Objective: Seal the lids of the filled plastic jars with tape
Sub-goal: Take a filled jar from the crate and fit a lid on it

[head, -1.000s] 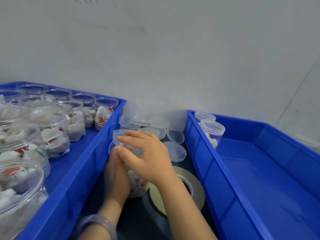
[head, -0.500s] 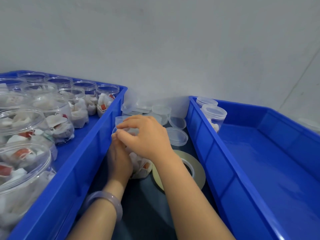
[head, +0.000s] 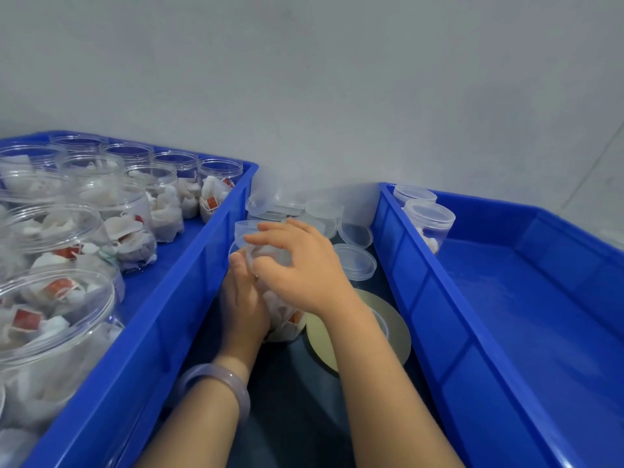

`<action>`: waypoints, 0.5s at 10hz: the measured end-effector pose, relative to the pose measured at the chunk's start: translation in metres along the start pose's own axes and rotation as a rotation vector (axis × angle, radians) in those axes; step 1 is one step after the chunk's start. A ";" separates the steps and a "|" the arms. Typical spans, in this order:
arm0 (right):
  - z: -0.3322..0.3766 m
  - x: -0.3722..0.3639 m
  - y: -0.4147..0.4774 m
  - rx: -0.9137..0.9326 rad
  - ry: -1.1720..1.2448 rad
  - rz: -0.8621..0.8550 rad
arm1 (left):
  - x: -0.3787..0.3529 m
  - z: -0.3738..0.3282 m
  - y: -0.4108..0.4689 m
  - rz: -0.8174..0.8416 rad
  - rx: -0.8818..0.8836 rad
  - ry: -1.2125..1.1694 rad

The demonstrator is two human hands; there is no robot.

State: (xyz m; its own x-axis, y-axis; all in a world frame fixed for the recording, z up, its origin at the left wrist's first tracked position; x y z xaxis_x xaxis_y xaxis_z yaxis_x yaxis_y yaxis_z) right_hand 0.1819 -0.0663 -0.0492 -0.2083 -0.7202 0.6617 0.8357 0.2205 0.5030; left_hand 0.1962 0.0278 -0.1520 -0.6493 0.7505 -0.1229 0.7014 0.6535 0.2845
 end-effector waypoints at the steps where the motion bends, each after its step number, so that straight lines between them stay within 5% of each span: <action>1: -0.002 0.000 -0.001 -0.004 0.026 0.071 | 0.003 -0.013 -0.005 -0.027 0.032 -0.191; 4: -0.015 0.007 -0.004 -0.107 -0.088 -0.153 | 0.000 -0.008 0.000 -0.039 0.039 0.033; 5: -0.008 0.009 -0.004 -0.077 -0.187 -0.103 | 0.009 0.000 -0.006 -0.106 0.105 -0.018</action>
State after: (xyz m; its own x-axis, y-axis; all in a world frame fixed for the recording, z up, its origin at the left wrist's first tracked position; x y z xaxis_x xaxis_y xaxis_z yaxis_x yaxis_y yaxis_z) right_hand 0.1808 -0.0789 -0.0503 -0.3791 -0.6002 0.7043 0.8401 0.0958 0.5339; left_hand 0.1864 0.0312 -0.1549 -0.7164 0.6781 -0.1642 0.6570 0.7349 0.1682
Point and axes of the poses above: each hand's wrist, its own y-axis towards the middle knuckle, its own x-axis out of the back of the hand, z = x × y, the point moved 10 cm from there along y, towards the middle knuckle, and after that the axes turned 13 degrees about -z, right-handed, at the moved point
